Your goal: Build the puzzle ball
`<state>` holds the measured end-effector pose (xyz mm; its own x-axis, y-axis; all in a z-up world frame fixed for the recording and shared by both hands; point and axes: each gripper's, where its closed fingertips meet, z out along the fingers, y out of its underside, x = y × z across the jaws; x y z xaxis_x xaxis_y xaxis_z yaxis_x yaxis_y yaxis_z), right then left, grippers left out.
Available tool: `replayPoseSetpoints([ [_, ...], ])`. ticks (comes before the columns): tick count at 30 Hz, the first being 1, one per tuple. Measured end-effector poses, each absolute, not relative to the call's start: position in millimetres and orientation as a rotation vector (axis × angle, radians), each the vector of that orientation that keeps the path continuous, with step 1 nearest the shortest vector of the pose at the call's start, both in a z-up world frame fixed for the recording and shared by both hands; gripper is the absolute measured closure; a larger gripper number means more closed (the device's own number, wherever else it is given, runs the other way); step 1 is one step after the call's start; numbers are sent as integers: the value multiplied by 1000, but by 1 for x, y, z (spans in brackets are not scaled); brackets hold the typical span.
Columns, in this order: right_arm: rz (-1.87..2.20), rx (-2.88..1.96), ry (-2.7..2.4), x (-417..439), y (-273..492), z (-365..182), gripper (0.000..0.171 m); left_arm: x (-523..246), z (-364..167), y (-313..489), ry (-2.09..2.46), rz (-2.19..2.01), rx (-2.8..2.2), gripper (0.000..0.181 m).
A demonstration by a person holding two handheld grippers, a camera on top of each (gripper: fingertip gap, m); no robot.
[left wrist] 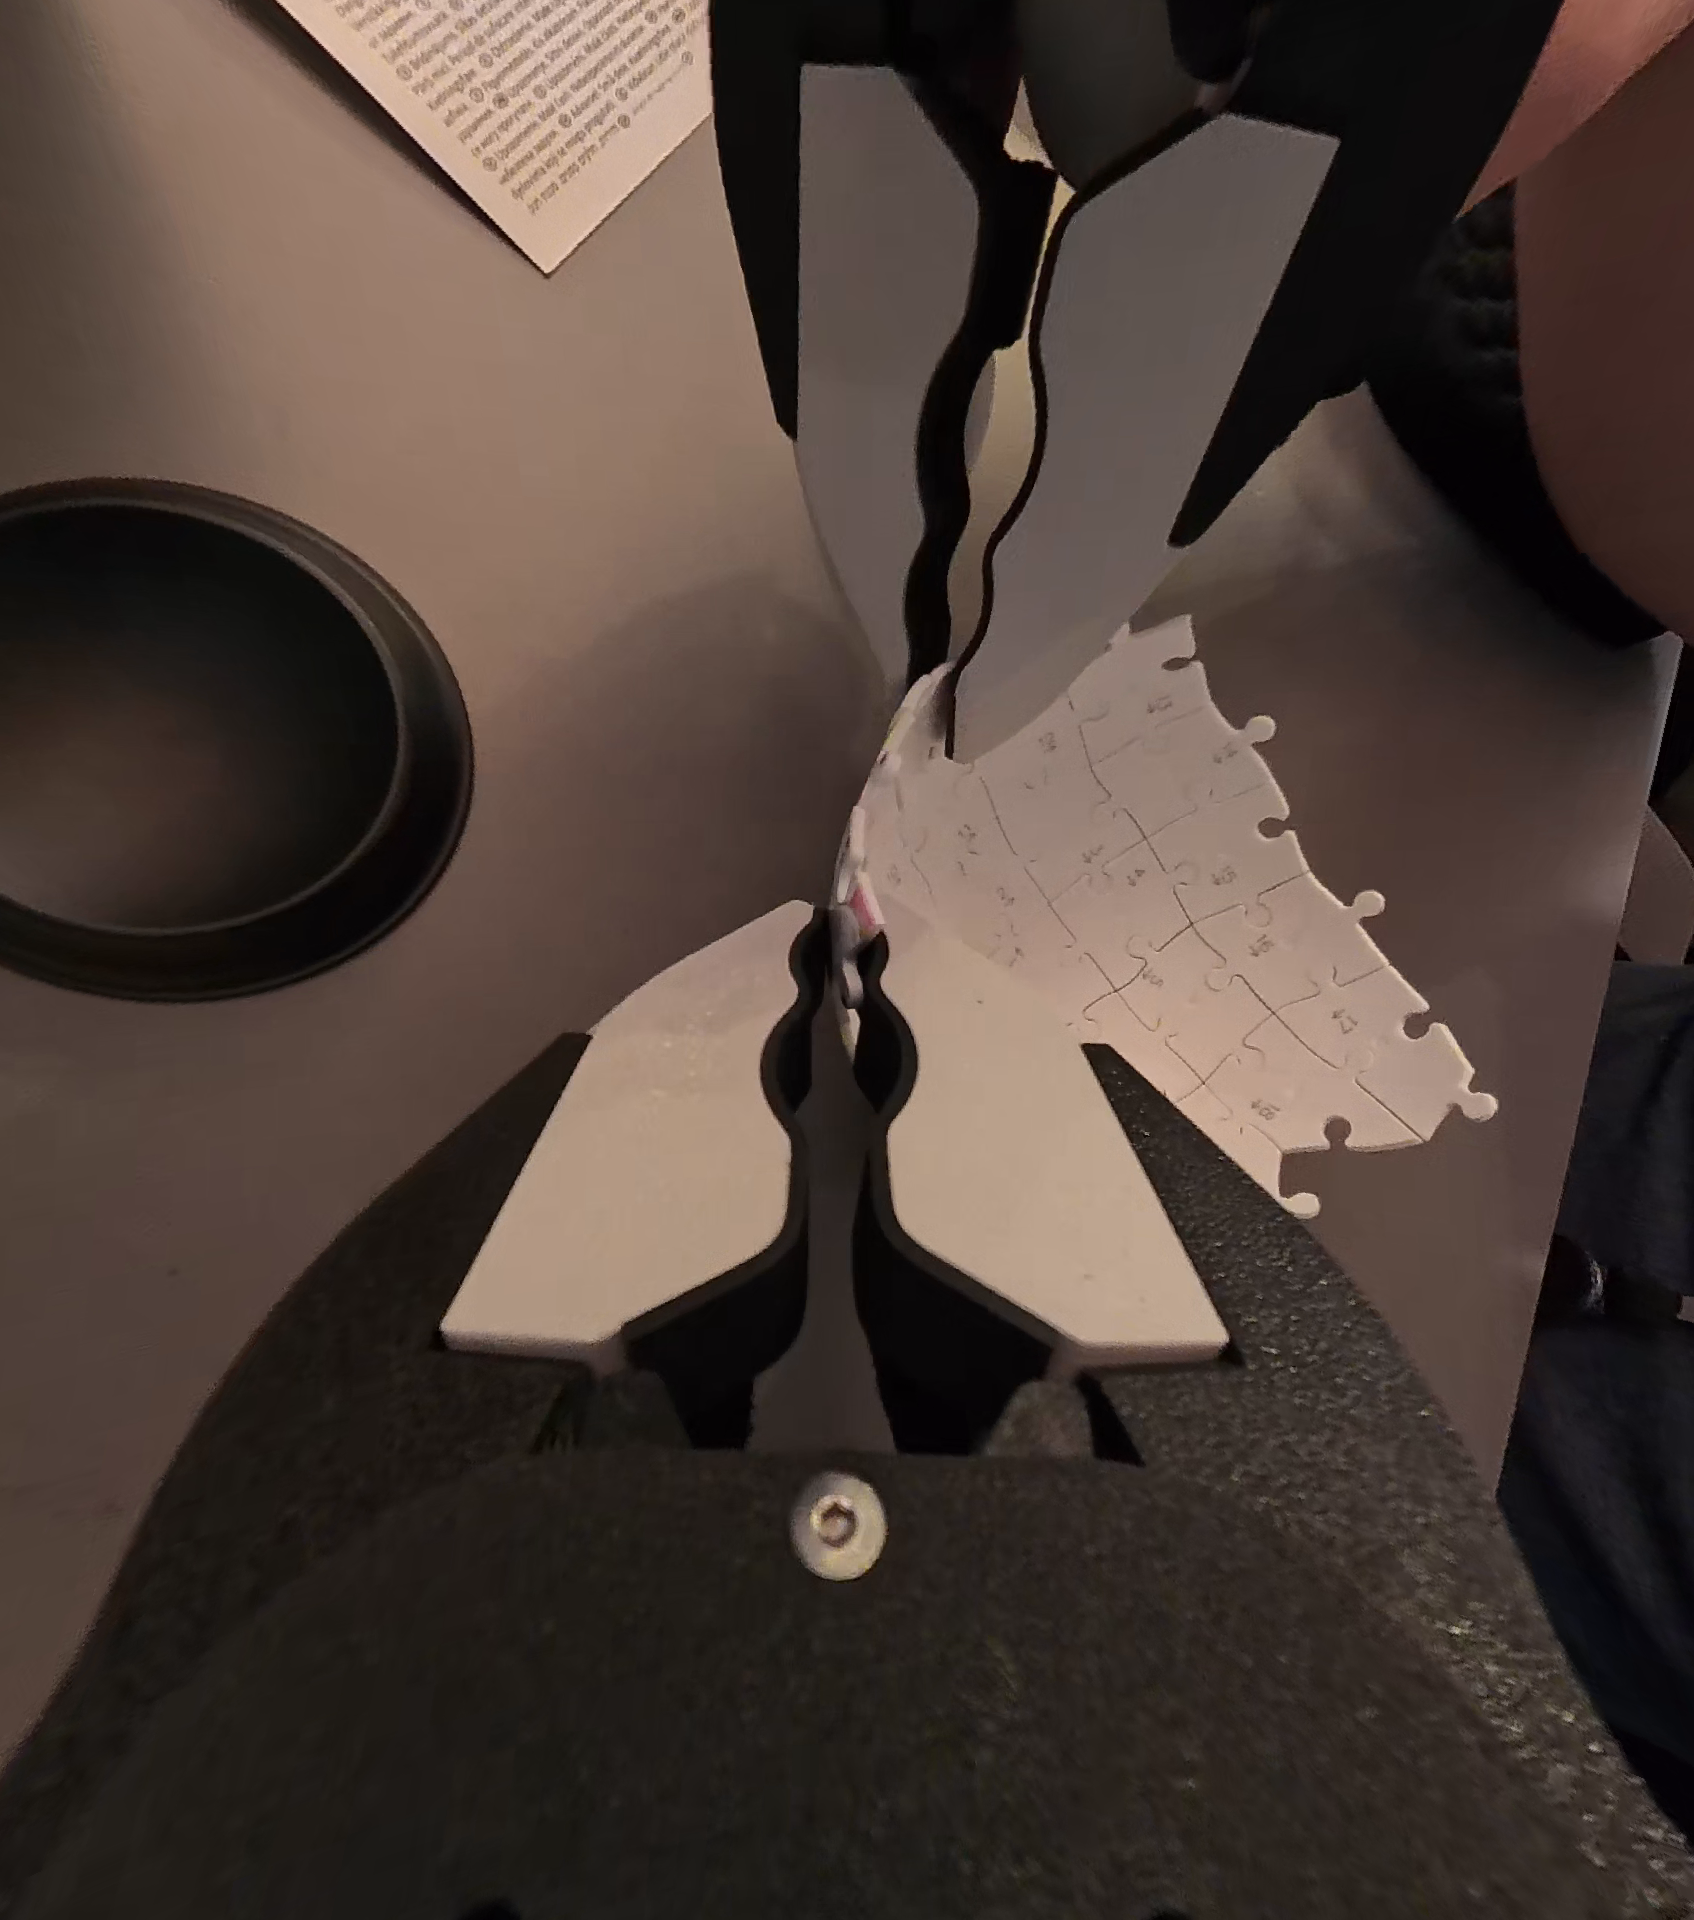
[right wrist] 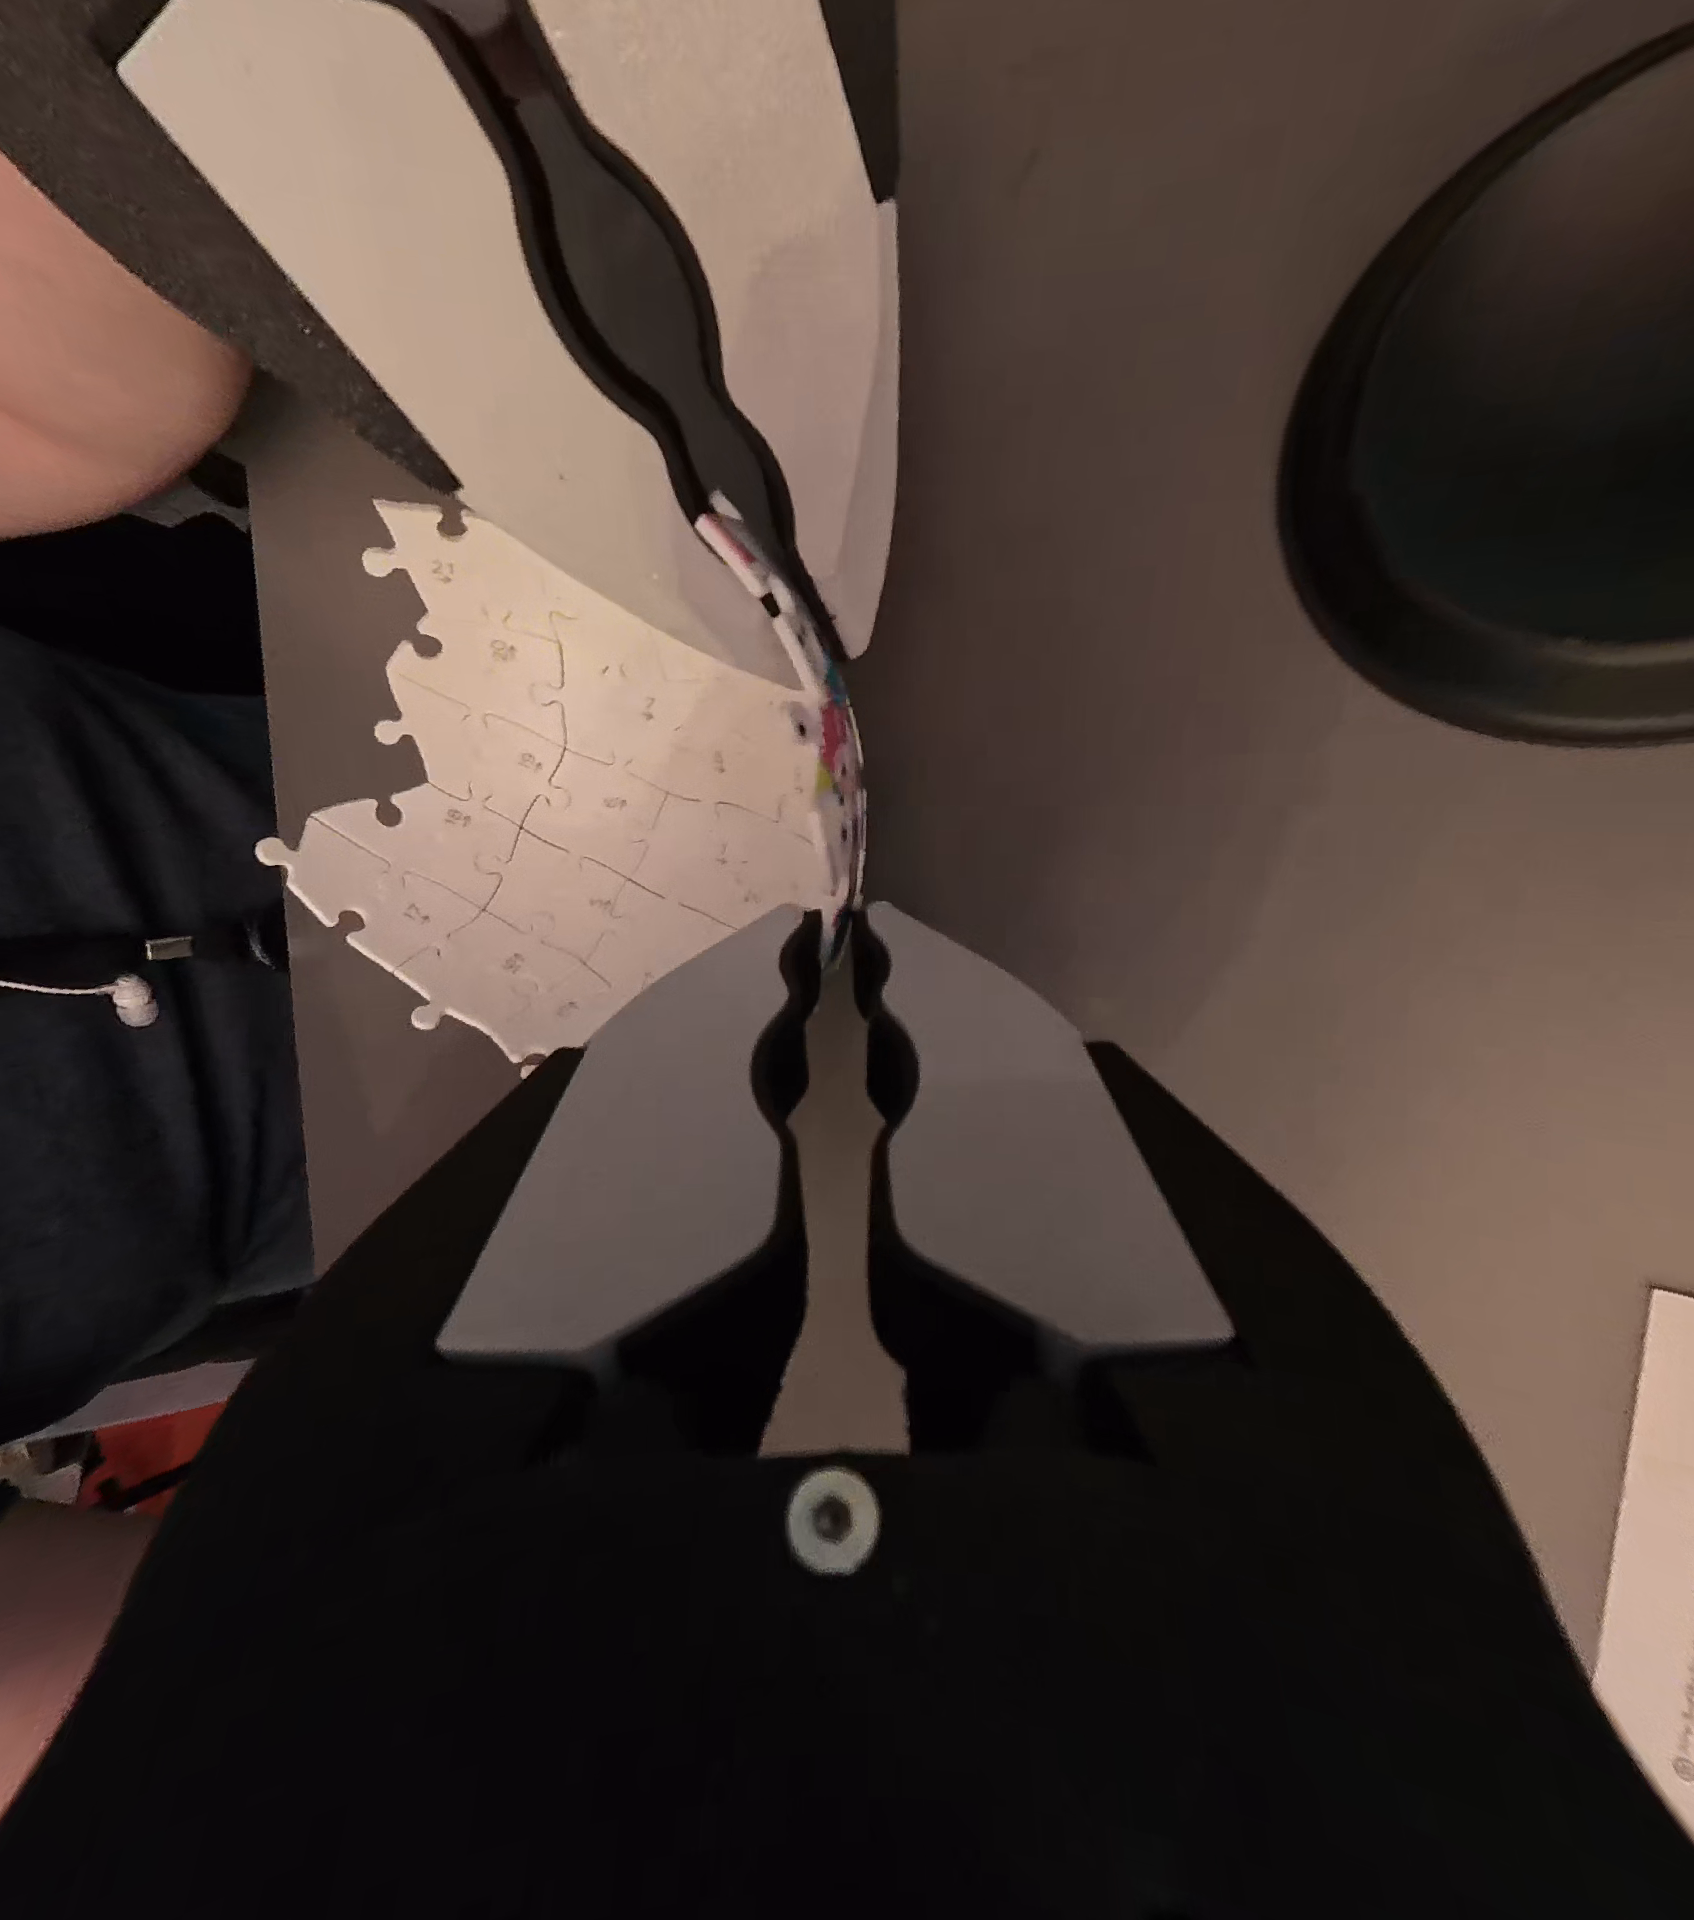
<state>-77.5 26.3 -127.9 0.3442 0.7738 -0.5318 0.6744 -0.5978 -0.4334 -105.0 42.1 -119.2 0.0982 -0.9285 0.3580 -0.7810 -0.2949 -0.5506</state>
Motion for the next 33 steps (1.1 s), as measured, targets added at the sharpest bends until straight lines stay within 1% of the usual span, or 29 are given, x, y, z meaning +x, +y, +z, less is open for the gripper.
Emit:
replayPoseSetpoints([
  [7, 1080, -2485, -1280, -80, 31, -129, 165, -107, -120, 45, 1689, -961, -2175, 179],
  [14, 1111, -2496, -1232, -82, 33, -127, 158, -109, -120, 48, 1669, -953, -2192, 179],
  [19, 993, -2498, -1223, -77, 40, -126, 151, -109, -119, 48, 1667, -962, -2186, 179],
  [22, 1020, -2490, -1211, -80, 40, -126, 151, -108, -118, 48, 1669, -965, -2182, 179],
  [24, 1006, -2513, -1238, -81, 37, -132, 151, -108, -118, 47, 1669, -966, -2182, 179],
  [28, 1026, -2535, -1248, -85, 34, -135, 163, -108, -119, 47, 1667, -963, -2187, 179],
  [33, 1061, -2548, -1218, -87, 34, -135, 165, -109, -119, 48, 1661, -959, -2191, 179],
])
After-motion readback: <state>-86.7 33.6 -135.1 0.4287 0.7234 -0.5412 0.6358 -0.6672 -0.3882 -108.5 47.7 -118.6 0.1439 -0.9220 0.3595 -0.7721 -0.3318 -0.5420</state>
